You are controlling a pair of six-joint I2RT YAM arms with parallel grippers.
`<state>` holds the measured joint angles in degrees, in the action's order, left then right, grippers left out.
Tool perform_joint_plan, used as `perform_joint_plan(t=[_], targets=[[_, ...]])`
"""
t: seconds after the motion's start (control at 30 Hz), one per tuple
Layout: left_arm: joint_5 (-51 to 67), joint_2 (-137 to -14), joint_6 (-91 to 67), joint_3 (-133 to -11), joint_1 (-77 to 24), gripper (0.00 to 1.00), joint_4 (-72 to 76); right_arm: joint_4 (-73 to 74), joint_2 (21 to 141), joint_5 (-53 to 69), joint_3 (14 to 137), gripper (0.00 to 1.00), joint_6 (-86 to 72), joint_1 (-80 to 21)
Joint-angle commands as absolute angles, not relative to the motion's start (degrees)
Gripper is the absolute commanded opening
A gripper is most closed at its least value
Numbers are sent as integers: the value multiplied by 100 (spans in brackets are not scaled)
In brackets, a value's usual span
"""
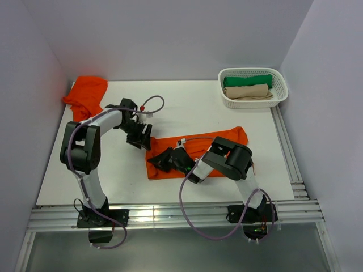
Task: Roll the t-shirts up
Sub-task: Roll the tshirt
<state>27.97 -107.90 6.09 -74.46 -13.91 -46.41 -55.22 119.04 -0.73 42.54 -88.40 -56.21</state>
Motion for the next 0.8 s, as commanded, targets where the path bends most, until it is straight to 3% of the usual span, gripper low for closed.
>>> perform_joint_plan(t=[0.0,0.13,0.37,0.6,0.77], targets=[[2945,-10995,299,-7330,-1397,66,-3789,-6143,12111,123,4078,9,-9132,-5607],[2734,-11179,80,-7409,-1459,54,-3612,-6100,12155,176,4069,9,-9141,-5607],[1645,-11232,-351,-7646,-1933,18,-3884,-4511,11603,-157,4358,14,-8579,-5651],[1108,-11241,-158,-7769,-2232,8,-4262,-860,10987,-1297,5579,46,-7683,-5870],[730,-11215,-62,-7884,-2355,3,-4509,1104,10995,-2231,6941,48,-7269,-6126]])
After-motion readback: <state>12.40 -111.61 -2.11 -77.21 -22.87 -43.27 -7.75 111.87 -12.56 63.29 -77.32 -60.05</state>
